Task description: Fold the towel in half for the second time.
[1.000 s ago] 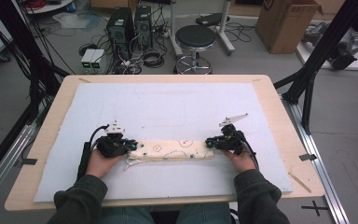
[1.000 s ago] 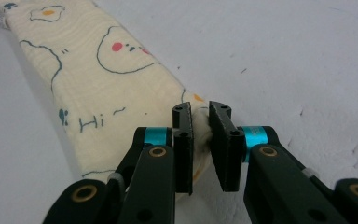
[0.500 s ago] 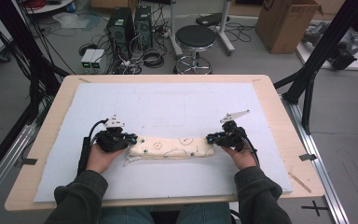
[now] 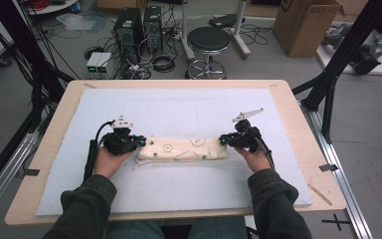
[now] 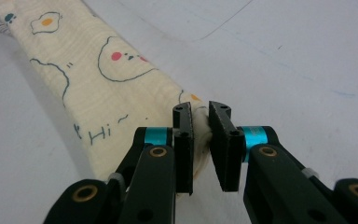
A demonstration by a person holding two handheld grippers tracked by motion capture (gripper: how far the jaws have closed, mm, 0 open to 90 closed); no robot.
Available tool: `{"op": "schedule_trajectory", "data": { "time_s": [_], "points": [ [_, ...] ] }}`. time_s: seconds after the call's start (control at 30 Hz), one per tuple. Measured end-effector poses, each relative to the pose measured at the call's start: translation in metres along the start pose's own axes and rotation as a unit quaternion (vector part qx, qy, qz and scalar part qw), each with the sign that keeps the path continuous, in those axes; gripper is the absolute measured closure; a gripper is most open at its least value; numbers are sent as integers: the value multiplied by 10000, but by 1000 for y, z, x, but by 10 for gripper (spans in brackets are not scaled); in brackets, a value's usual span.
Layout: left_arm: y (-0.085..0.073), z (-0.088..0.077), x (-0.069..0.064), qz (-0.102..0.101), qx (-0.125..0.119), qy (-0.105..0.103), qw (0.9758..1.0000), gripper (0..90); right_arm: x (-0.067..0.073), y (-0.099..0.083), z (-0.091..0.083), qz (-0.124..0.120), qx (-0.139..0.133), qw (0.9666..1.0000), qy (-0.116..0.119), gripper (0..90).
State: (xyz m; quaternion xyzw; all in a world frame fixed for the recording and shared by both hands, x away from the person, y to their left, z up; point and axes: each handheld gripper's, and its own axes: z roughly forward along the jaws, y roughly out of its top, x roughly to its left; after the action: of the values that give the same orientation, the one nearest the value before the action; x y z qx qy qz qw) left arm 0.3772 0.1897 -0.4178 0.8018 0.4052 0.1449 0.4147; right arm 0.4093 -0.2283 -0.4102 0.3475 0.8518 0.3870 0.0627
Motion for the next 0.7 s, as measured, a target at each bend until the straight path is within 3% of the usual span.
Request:
{"op": "schedule_trajectory", "data": {
  "time_s": [0.2, 0.57, 0.7],
  "points": [
    [-2, 8, 10, -206, -54, 130, 9997, 812, -6, 9, 10, 92, 22, 9999, -45, 801],
    [4, 19, 17, -196, -5, 272, 9994, 810, -18, 15, 24, 249, 39, 9993, -262, 800],
    [6, 21, 20, -258, -35, 289, 9992, 810, -21, 15, 27, 359, -72, 9989, -277, 799]
  ]
}}
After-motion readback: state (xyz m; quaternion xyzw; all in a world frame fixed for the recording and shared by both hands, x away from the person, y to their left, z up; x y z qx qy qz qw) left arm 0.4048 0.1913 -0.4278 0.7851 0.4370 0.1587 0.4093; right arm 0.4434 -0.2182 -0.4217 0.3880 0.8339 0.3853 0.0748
